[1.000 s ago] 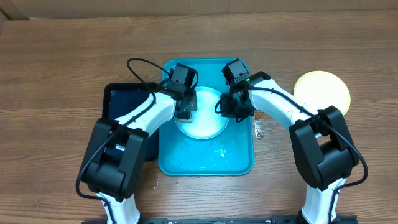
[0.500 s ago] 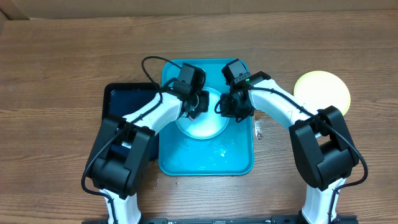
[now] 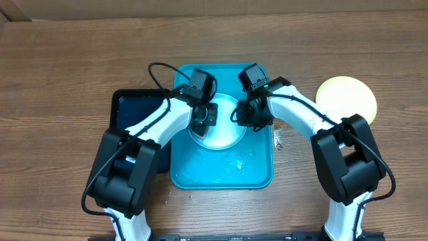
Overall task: Clean dirty plates on tray and stack at the side
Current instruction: 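Scrub the white plate with the sponge in the left gripper, then return the sponge to the black tray with the left gripper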
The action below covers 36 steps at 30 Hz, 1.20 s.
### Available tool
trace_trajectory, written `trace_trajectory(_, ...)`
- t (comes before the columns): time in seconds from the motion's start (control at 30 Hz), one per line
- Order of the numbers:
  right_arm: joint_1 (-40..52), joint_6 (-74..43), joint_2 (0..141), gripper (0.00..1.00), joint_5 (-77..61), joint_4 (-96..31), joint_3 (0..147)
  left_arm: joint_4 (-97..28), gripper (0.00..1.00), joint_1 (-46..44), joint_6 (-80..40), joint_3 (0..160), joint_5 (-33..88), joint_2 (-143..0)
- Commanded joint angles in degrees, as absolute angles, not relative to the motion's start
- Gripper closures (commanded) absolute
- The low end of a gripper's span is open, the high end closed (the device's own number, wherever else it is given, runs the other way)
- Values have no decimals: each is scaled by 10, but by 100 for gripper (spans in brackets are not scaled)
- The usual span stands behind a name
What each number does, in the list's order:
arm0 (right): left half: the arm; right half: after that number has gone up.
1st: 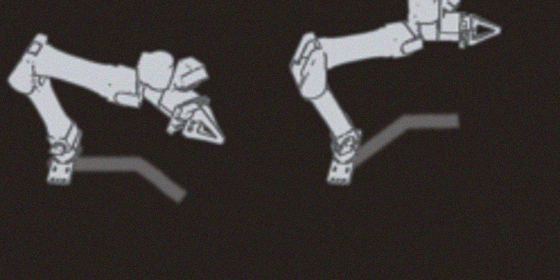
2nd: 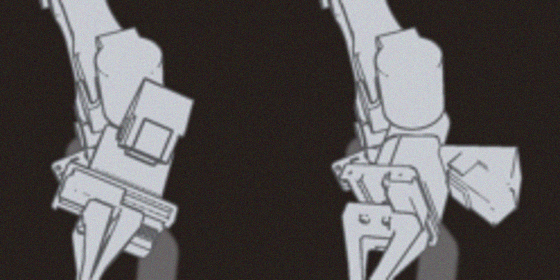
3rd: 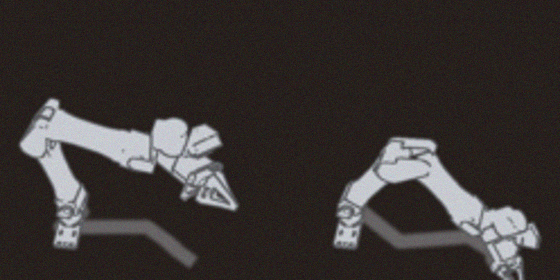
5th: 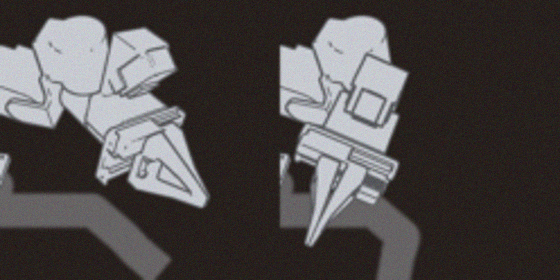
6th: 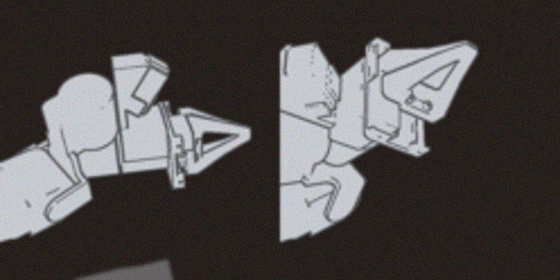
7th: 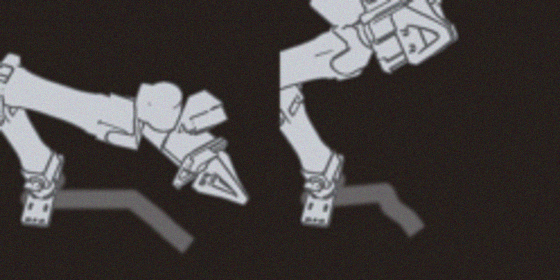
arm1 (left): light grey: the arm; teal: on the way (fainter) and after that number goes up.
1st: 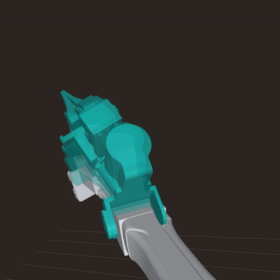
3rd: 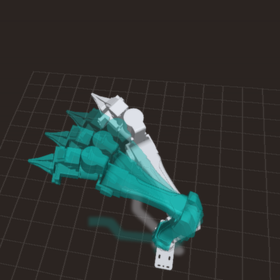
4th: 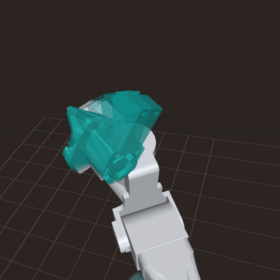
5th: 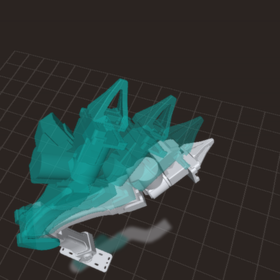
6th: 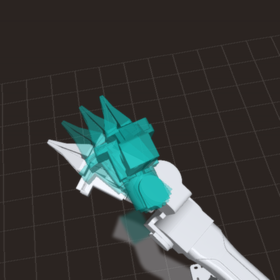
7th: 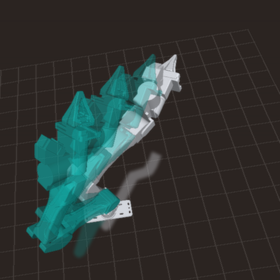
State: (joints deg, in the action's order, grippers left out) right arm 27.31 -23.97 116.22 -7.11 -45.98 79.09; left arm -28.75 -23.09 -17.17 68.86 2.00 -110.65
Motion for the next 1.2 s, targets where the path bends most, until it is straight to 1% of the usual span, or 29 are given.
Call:
trace_trajectory(0.0,283,-241,1181,96,-69,-457,788,-253,96,-221,-183,677,-40,-1089)
trace_trajectory(0.2,283,-241,1181,96,-69,-456,788,-205,96,-225,-194,677,2,-1111)
trace_trajectory(0.3,283,-241,1181,96,-72,-457,788,-207,96,-226,-208,677,33,-1125)
trace_trajectory(0.53,283,-240,1181,96,-76,-457,788,-216,96,-231,-201,677,125,-1126)
trace_trajectory(0.63,283,-240,1181,96,-76,-457,788,-223,96,-231,-192,678,131,-1124)
trace_trajectory(0.77,283,-240,1181,96,-76,-457,788,-229,96,-220,-184,691,95,-1110)
trace_trajectory(0.9,283,-240,1181,96,-76,-457,788,-263,96,-204,-180,734,48,-1083)
trace_trajectory(1.0,283,-241,1181,96,-76,-456,788,-305,96,-195,-160,778,14,-1054)
trace_trajectory(1.17,283,-241,1181,96,-76,-457,788,-410,96,-187,-152,829,-105,-991)
